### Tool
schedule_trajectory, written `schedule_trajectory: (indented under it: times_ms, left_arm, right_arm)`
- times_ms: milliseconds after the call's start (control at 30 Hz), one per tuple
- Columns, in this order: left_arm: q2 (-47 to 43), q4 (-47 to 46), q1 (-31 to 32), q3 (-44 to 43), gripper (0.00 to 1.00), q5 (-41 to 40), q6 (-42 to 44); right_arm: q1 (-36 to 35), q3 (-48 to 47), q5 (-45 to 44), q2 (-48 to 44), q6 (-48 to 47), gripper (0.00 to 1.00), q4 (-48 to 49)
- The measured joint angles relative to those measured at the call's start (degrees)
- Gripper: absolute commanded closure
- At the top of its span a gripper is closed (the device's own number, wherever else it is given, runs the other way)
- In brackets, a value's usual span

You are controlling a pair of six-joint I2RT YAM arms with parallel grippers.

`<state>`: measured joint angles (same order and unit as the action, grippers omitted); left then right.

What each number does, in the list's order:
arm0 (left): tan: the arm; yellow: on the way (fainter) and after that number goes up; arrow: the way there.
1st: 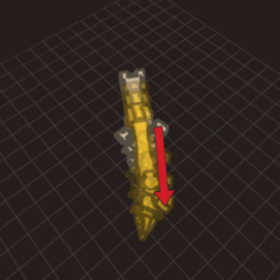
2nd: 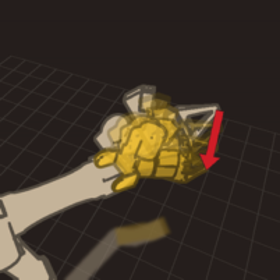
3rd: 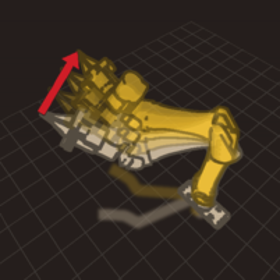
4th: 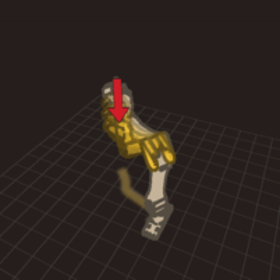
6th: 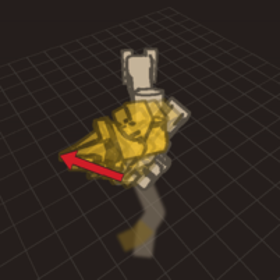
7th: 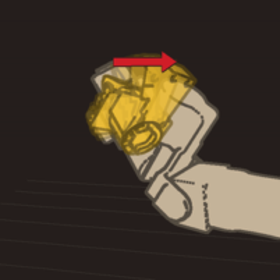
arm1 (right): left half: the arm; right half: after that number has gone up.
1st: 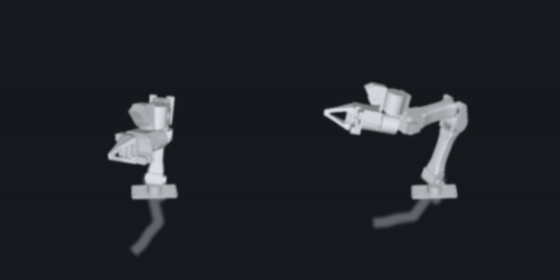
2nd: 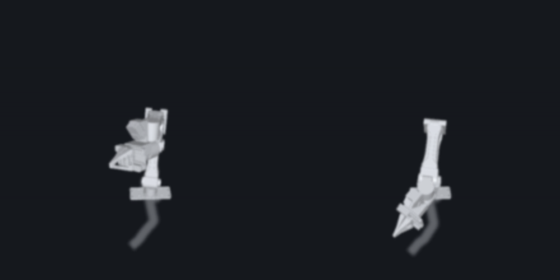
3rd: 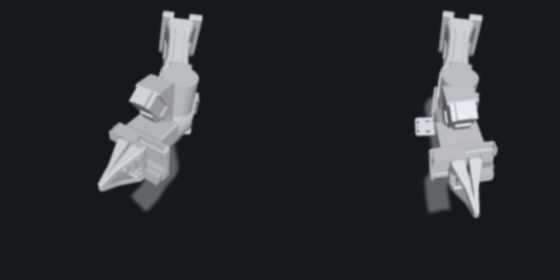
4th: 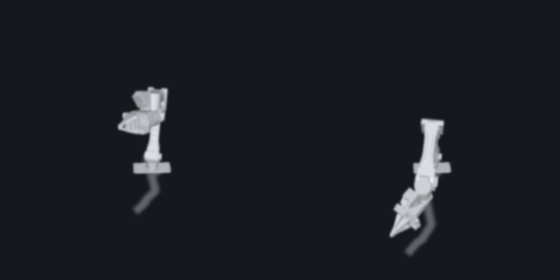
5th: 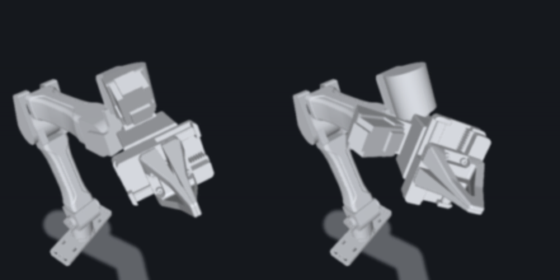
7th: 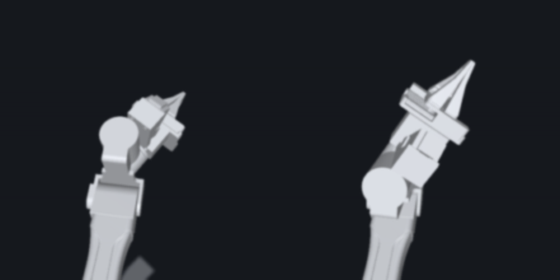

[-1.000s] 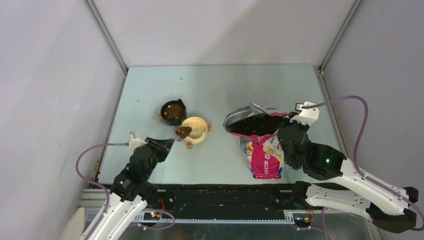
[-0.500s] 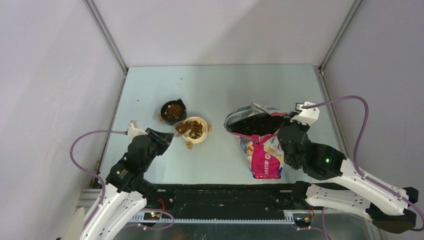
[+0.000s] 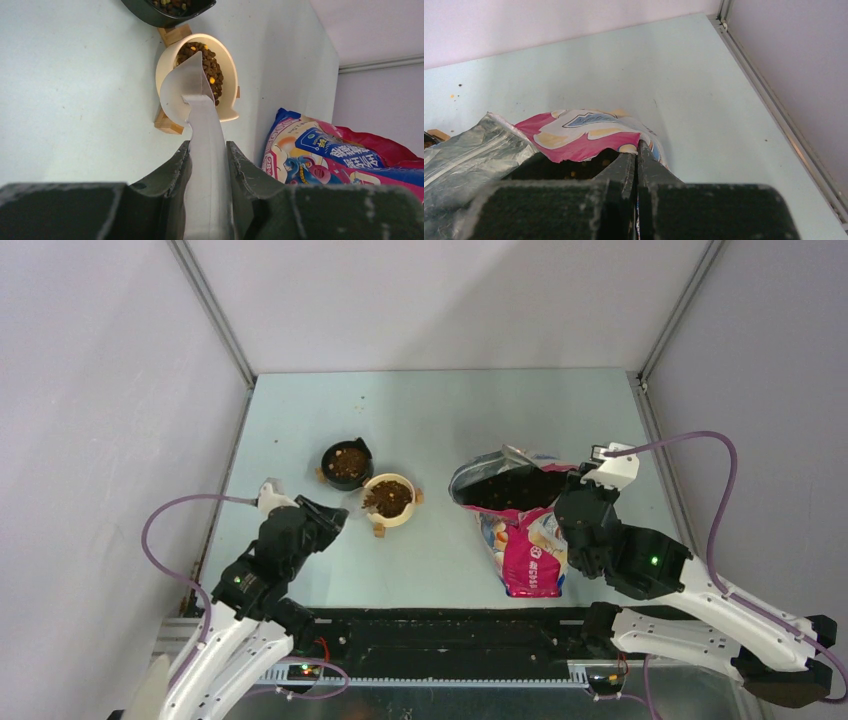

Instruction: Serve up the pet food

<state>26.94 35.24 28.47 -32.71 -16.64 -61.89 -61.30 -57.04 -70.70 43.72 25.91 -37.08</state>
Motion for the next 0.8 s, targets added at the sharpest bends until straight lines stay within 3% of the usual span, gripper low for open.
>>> schedule_trajectory:
  times_ms: [300,800]
  left_arm:
    - [1.7,4.1,0.0,-5.7,1.00,-1.3,4.2]
    - [12.4,4.7,0.0,-13.2,1.00,2.4,11.8]
  right_arm:
    - [0.3,0.0,0.0,0.2,0.0,1.00,0.0]
    - [0.4,0.0,0.0,0.2,0.0,1.00,0.0]
